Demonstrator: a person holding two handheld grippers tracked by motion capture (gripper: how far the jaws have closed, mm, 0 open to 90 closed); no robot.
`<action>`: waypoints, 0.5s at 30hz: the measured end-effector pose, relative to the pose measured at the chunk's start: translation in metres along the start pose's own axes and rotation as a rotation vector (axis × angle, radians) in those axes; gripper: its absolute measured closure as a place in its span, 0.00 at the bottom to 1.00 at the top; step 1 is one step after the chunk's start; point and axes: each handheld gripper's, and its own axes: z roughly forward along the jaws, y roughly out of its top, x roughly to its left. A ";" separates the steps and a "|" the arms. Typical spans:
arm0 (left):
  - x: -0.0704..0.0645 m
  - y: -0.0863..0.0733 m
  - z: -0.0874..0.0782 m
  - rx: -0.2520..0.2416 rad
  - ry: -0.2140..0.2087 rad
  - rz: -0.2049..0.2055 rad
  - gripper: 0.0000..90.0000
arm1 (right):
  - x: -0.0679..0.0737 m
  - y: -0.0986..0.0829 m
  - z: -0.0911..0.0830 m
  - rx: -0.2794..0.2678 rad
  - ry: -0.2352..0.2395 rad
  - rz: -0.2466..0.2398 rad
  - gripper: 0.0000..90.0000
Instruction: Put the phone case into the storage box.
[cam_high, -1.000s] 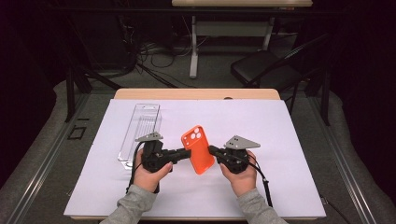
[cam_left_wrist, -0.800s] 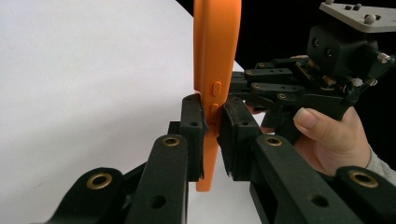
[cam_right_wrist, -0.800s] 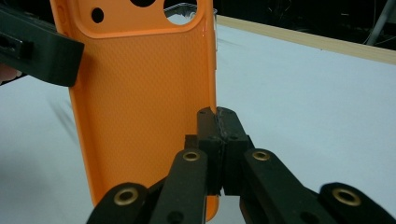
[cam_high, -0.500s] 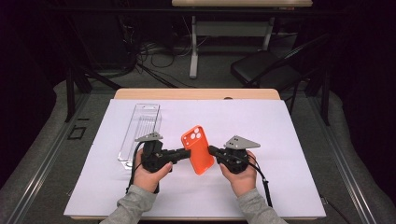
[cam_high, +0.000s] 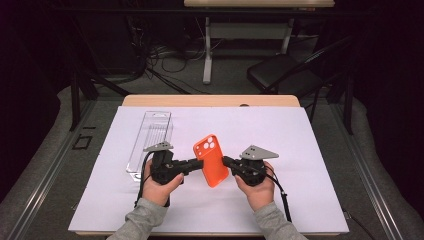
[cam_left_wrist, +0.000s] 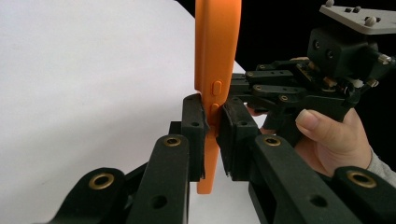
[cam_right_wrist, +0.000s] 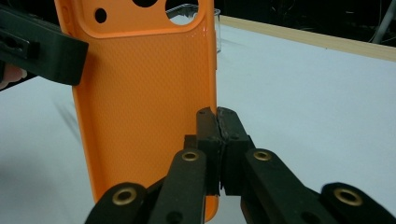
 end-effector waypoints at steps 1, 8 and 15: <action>0.000 0.000 0.000 0.001 0.001 0.001 0.90 | 0.000 0.000 0.000 0.001 -0.001 0.001 0.99; 0.001 0.000 0.000 -0.001 0.000 0.005 0.90 | 0.000 0.000 0.000 0.000 0.002 0.003 0.98; 0.001 0.000 -0.001 -0.004 0.001 0.005 0.91 | 0.000 0.000 0.000 -0.001 0.006 0.005 0.98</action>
